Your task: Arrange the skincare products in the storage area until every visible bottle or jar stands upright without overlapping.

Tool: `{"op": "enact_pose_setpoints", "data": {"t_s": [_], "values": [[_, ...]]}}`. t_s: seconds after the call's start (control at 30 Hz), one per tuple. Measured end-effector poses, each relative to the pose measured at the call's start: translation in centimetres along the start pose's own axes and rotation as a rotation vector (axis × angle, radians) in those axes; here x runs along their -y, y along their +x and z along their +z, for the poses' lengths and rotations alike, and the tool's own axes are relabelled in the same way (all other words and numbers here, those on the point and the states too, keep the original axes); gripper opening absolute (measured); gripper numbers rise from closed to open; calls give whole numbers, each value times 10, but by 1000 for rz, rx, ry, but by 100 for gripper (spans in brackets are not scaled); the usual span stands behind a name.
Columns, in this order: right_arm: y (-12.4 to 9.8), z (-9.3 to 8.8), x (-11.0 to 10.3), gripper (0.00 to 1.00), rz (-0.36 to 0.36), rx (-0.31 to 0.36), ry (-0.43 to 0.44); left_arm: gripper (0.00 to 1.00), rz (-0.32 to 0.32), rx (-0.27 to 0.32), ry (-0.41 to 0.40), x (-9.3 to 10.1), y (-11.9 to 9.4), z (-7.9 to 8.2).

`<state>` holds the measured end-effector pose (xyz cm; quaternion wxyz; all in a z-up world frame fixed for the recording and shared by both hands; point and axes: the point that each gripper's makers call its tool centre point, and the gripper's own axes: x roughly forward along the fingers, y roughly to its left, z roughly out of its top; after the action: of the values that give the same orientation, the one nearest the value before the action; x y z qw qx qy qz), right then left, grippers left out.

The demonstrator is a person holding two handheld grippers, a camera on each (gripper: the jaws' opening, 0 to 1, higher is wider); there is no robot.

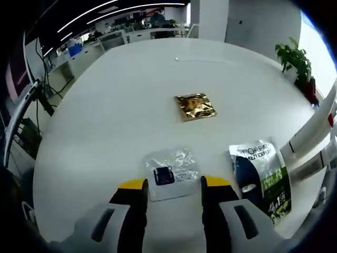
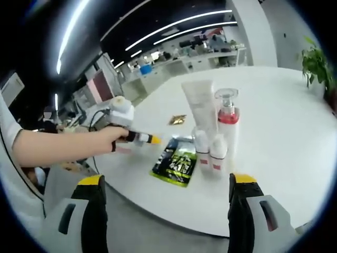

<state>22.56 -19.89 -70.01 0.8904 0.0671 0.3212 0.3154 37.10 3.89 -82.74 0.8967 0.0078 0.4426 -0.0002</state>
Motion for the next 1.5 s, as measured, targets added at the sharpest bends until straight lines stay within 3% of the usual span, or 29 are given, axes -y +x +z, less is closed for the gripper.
{"op": "enact_pose_setpoints", "data": {"t_s": [0.77,1.5], "values": [[0,3,-1,96,9,15,-5,40,-7,24,7,-3,-14,5],[-1,9,-6,96,40,50,-12,39,-30,-7,32,13,-44,-21]]}}
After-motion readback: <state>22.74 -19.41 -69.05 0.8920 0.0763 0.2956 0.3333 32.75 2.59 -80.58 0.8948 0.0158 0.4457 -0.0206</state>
